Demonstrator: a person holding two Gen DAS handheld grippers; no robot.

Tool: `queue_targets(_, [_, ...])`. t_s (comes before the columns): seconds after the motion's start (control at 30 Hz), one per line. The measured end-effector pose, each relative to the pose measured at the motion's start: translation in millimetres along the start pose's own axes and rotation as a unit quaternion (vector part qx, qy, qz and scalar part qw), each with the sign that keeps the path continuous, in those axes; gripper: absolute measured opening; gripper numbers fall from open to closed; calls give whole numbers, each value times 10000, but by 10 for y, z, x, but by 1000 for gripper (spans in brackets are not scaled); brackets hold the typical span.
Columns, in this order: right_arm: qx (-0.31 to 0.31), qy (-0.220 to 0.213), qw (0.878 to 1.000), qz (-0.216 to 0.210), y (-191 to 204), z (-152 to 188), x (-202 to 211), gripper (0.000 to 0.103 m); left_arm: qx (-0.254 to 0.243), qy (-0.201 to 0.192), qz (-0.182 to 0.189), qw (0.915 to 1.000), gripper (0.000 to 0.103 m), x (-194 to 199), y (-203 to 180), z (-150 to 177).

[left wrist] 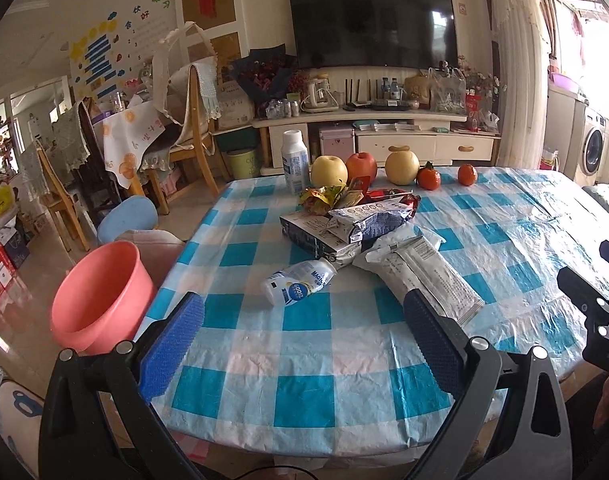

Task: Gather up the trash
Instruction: 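Move both tools back from the paper bag toward the cluttered table, then grasp the white plastic bottle with left tool while right tool grasps the white paper bag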

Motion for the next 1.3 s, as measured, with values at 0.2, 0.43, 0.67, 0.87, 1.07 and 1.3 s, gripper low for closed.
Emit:
queue_targets(0.2, [144,-49,9999,15,84,7,30,100,-32,-86,-48,9999,98,56,24,21])
queue_targets(0.43, [245,-122,9996,15,85,16,52,100,-21,-107,-42,9999,98,66,37,37])
queue_targets(0.67, [380,-169,9991,-76,128,22,48,100,-69,-27,-10,10000,98,32,20,54])
queue_targets(0.87, [440,-170,9987,-184,146,47,14,100,-104,49,-8,9999,98,-26,2,86])
queue_targets(1.07, [594,-177,9974,-366,205,77,-33,100,-142,157,24,9998,98,-121,-20,126])
queue_targets(1.3, [609,-255,9967,-475,217,85,-74,100,-140,259,52,9996,98,-238,-19,172])
Point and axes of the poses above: each gripper's, at about its wrist camera, not at the fingertips, and x roughly against the way its jaws point, y to its left, z to its underside, the point moved 3 cm from there along -x, roughly the way its jaws point, and after that the axes turned 7 degrees about y, right-handed, at the moved point
